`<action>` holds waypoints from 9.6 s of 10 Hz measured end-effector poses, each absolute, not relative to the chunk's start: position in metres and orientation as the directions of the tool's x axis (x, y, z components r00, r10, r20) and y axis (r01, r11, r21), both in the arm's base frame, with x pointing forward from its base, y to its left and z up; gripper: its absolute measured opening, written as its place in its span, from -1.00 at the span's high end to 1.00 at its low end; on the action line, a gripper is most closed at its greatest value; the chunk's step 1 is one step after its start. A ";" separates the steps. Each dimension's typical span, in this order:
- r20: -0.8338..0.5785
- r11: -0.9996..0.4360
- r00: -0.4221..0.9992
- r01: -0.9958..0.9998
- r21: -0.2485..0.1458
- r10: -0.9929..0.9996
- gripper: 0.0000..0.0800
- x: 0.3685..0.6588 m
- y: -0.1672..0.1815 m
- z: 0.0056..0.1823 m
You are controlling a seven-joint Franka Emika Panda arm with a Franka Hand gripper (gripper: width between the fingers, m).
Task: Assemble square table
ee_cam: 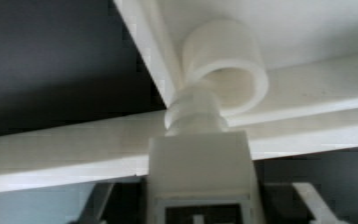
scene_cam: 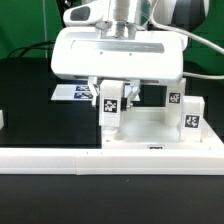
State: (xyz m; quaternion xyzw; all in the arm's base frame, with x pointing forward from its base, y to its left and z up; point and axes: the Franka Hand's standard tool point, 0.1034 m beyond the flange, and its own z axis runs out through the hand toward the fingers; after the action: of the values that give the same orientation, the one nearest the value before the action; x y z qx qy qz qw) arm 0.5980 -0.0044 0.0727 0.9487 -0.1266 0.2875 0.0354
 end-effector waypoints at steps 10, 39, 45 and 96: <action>0.535 -0.970 0.819 -0.241 -0.009 -0.209 0.27 0.594 0.009 0.068; 0.068 -0.910 0.912 -0.396 -0.122 -0.405 -0.62 0.599 0.010 0.070; 0.061 -0.888 0.889 -0.445 -0.111 -0.453 -0.34 0.598 0.010 0.069; -0.030 -0.270 0.273 -0.960 -0.073 -0.961 -0.53 0.624 0.008 0.074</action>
Offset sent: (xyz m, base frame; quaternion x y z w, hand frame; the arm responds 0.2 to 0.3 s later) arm -0.0154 0.0099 -0.0033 0.0027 -0.0139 0.0123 0.9998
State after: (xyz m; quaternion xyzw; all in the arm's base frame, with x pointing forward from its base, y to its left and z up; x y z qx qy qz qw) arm 0.6240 0.0082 0.0736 0.7969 -0.6028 0.0100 -0.0384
